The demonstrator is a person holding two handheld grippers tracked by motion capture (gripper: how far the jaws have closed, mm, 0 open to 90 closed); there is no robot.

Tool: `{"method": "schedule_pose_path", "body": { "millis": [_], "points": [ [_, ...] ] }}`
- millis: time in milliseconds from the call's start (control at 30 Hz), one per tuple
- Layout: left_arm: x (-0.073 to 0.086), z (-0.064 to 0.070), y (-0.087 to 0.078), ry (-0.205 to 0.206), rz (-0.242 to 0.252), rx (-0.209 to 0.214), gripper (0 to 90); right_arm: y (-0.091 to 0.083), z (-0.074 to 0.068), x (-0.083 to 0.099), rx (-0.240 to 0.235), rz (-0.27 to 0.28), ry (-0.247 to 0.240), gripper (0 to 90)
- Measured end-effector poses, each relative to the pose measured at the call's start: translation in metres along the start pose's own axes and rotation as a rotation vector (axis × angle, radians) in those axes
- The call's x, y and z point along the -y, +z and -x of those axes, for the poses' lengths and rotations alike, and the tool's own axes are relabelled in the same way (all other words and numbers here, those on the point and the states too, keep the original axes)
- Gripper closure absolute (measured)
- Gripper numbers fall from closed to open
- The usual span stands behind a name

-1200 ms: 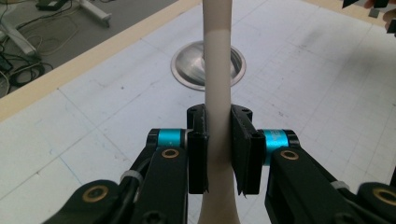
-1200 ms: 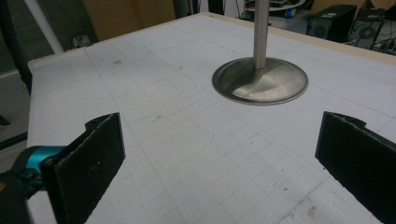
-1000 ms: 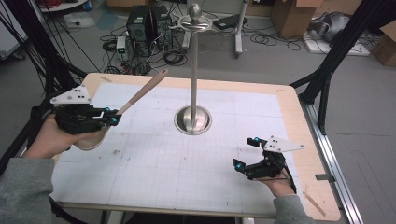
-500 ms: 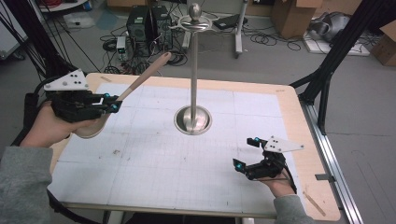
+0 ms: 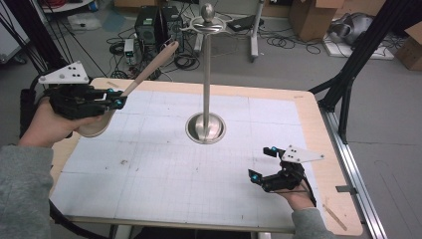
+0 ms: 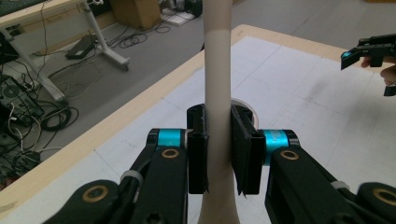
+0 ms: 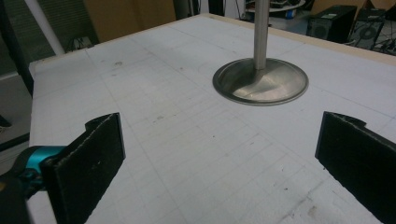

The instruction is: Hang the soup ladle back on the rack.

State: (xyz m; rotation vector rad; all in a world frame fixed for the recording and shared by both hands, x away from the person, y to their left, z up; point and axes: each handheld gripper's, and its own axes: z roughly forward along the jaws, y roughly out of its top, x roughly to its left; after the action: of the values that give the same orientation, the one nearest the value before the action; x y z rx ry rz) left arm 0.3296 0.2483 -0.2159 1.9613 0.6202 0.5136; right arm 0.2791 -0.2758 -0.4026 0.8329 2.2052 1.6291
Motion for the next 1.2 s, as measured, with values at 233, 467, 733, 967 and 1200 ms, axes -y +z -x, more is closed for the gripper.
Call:
{"method": "schedule_pose_path", "body": {
  "millis": [233, 467, 733, 967, 1200],
  "points": [
    [-0.007, -0.004, -0.001, 0.006, 0.030, 0.007, 77.3, 0.000, 0.000, 0.000, 0.000, -0.002, 0.004, 0.1],
    [-0.011, -0.008, 0.002, 0.002, 0.032, 0.002, 77.3, 0.000, -0.001, 0.000, 0.001, -0.001, 0.003, 0.1],
    [-0.017, -0.010, 0.004, 0.004, 0.059, 0.009, 77.3, -0.002, 0.000, 0.000, 0.002, 0.002, 0.002, 0.1],
    [-0.018, -0.013, 0.007, -0.009, 0.076, 0.017, 77.3, -0.003, -0.001, 0.001, 0.002, 0.005, 0.008, 0.1],
    [-0.019, -0.013, 0.011, -0.015, 0.086, 0.023, 77.3, -0.004, -0.001, 0.001, 0.002, 0.005, 0.008, 0.1]
  ]
}}
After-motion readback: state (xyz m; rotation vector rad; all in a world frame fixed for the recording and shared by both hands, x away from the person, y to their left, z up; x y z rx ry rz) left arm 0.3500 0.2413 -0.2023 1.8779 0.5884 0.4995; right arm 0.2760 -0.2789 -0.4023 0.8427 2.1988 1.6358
